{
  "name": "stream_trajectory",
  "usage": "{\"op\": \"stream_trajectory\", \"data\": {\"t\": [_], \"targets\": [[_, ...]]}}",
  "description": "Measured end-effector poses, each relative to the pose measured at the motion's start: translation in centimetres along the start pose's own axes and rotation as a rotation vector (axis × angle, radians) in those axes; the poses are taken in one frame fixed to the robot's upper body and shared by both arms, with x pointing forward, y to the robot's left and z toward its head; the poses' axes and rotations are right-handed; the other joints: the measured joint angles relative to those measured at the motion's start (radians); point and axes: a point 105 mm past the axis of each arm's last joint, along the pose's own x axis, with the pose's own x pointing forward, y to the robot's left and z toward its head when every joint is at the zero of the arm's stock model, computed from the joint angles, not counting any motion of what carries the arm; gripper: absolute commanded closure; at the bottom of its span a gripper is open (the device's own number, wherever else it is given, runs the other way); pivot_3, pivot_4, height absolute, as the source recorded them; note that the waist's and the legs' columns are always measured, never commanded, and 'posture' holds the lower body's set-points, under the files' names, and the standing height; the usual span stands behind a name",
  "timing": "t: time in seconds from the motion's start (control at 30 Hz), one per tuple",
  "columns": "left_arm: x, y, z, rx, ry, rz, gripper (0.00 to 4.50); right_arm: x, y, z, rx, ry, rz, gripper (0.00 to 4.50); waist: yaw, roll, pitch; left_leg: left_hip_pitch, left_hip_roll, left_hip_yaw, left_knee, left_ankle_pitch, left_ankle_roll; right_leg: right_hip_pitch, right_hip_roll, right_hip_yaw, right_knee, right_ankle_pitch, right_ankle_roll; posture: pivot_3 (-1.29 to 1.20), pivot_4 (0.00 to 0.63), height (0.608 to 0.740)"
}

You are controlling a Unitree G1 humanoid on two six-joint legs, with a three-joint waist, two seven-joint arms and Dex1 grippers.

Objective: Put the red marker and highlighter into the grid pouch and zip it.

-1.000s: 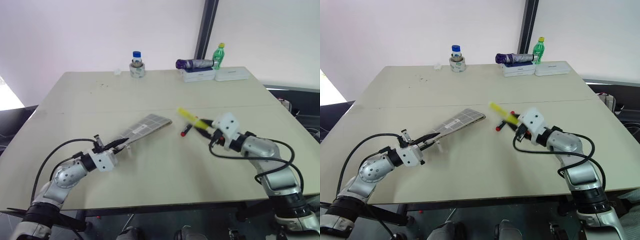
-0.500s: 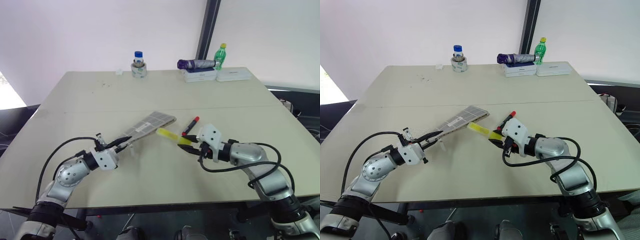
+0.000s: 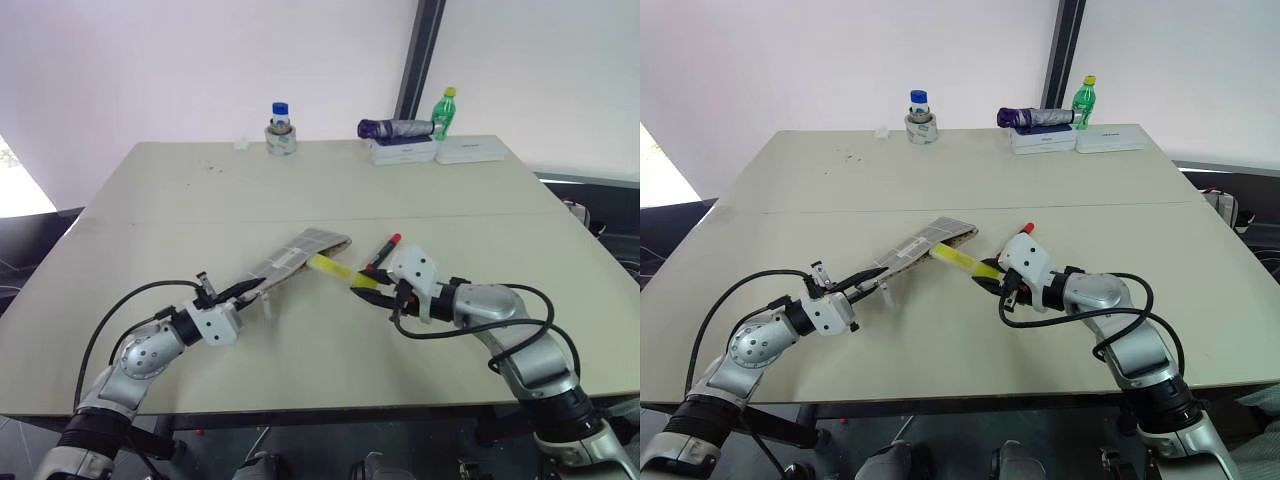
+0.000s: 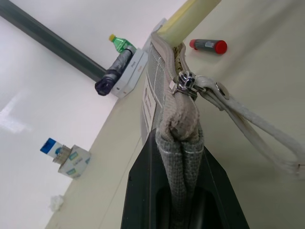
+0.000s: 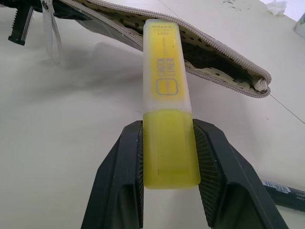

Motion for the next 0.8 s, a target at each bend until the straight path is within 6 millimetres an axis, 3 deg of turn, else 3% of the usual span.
{"op": "stream_trajectory", "data": {"t": [0.13, 0.3, 0.47, 0.8], "targets": [[0.2, -0.6, 0.3, 0.023, -0.016, -0.048, 4.50, 1.0, 0.7, -0.3, -0.058, 0.046, 0.045, 3.61, 0.000, 0.000, 0.000, 0.000, 0.000, 0.000, 0.000, 0.000, 0.000, 0.000, 0.000, 0.000, 0.000, 0.000, 0.000, 0.00, 0.150, 0.738], [0.2, -0.8, 0.5, 0.074, -0.023, -0.102, 4.50, 1.3, 0.1, 0.3, -0.101, 0.063, 0.063, 3.61, 0.002, 0.000, 0.000, 0.000, 0.000, 0.000, 0.000, 0.000, 0.000, 0.000, 0.000, 0.000, 0.000, 0.000, 0.000, 0.00, 0.150, 0.738], [0.8, -0.1, 1.3, 0.120, -0.060, -0.114, 4.50, 2.0, 1.4, 1.9, -0.353, 0.008, 0.190, 3.61, 0.002, 0.000, 0.000, 0.000, 0.000, 0.001, 0.001, -0.001, 0.001, 0.000, 0.000, 0.000, 0.000, 0.000, 0.000, 0.00, 0.150, 0.738], [0.5, -0.3, 0.6, 0.115, -0.021, -0.143, 4.50, 4.5, -0.5, 2.7, -0.774, 0.020, 0.231, 3.61, 0.000, 0.000, 0.000, 0.000, 0.000, 0.003, 0.001, 0.003, -0.005, -0.001, 0.000, 0.000, 0.000, 0.000, 0.000, 0.00, 0.150, 0.738]]}}
